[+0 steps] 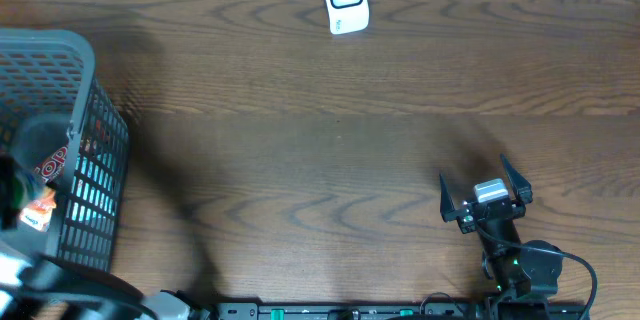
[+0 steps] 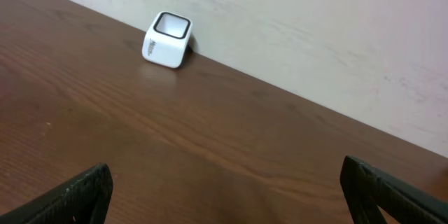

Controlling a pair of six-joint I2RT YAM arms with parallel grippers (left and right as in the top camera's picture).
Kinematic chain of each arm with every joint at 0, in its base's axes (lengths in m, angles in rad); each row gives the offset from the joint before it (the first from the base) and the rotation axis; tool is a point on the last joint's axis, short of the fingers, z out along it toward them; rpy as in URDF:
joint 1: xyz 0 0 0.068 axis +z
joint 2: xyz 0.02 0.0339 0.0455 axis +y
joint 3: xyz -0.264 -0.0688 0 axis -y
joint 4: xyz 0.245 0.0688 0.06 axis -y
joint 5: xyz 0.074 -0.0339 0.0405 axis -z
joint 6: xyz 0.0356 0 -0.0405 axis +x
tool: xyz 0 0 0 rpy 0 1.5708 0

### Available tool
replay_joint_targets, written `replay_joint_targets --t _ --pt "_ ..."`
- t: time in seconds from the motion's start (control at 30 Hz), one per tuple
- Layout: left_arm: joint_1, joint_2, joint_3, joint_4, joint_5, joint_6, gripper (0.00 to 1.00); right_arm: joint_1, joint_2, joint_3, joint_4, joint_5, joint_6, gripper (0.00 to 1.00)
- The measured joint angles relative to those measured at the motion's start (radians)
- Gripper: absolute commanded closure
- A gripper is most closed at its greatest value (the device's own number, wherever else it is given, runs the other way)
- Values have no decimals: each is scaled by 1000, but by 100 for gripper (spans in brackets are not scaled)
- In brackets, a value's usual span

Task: Scan the item barcode
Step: 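Lift the jar out with the left gripper and set it mid-table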

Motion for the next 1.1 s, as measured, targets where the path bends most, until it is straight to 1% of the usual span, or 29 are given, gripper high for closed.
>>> replay_joint_targets --t 0.17,0.2,0.3,0.4,0.5,0.6,0.73,0.8,0.93,1.0,1.1 --pt "0 -170 8 167 307 -34 37 0 0 0 0 0 0 1" --pt "0 -204 9 217 367 -60 37 0 0 0 0 0 0 1" --pt "-12 -302 11 341 487 -148 37 0 0 0 0 0 0 1" --pt "-67 -393 11 425 542 -230 36 0 0 0 0 0 0 1" --pt "-181 -463 13 457 555 -284 36 0 0 0 0 0 0 1" --pt "-353 -498 13 449 527 -314 36 0 0 0 0 0 0 1" --pt "-625 -487 14 346 391 -330 36 0 1 0 0 0 0 1" --pt "-763 -469 13 277 286 -335 37 0 1 0 0 0 0 1" --pt "-1044 -396 13 165 14 -344 36 0 1 0 0 0 0 1" --pt "-1165 -336 13 135 -109 -349 36 0 1 0 0 1 0 1" --pt "-1297 -231 14 122 -255 -365 36 0 1 0 0 1 0 1"
